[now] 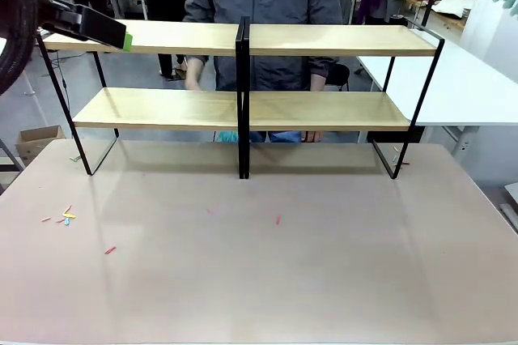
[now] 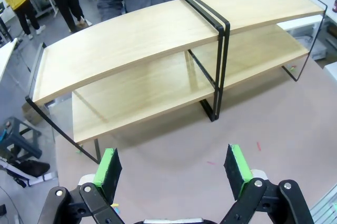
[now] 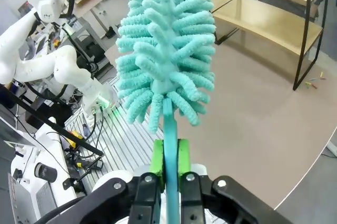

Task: Clean the shelves.
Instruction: Place the Duster on the table.

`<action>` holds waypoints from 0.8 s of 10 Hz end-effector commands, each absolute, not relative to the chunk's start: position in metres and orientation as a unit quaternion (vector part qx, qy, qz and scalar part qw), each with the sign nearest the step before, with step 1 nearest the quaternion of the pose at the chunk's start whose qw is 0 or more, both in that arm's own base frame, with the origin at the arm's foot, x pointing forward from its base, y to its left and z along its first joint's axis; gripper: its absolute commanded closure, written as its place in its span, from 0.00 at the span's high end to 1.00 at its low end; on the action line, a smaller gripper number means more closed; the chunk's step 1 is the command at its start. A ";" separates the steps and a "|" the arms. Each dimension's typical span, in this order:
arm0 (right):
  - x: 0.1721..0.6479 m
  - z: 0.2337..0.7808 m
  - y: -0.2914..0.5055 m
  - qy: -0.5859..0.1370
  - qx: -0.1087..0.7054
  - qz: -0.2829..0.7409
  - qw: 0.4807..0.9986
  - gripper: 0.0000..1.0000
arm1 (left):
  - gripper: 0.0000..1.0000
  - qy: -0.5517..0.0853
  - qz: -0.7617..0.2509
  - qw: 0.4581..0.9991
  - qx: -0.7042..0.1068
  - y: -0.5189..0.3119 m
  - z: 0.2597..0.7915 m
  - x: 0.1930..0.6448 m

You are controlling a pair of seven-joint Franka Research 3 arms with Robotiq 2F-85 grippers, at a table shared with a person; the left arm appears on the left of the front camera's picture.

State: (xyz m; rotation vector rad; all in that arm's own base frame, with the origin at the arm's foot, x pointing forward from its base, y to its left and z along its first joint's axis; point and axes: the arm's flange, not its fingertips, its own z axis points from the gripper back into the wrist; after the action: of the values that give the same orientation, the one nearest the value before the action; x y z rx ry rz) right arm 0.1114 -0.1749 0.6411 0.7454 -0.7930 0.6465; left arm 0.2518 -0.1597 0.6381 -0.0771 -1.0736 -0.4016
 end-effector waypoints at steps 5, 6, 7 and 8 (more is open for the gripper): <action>0.192 0.584 -0.112 -0.281 0.295 0.437 0.802 0.12 | 1.00 -0.271 -0.214 0.905 -0.250 -0.104 0.583 0.264; 0.219 0.548 -0.101 -0.239 0.312 0.468 0.792 0.12 | 1.00 -0.245 -0.158 0.889 -0.353 -0.059 0.547 0.256; 0.238 0.519 -0.089 -0.208 0.308 0.486 0.791 0.12 | 1.00 -0.240 -0.107 0.864 -0.429 -0.030 0.516 0.252; 0.253 0.498 -0.075 -0.172 0.322 0.521 0.772 0.12 | 1.00 -0.229 -0.054 0.844 -0.482 -0.017 0.485 0.256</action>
State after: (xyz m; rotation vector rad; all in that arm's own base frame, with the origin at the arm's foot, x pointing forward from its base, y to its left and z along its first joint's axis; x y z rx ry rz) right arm 0.2355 -0.0712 0.5061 0.7088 -0.4072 1.0507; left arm 0.3079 -0.0421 0.5741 -0.8485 -0.5672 -0.3316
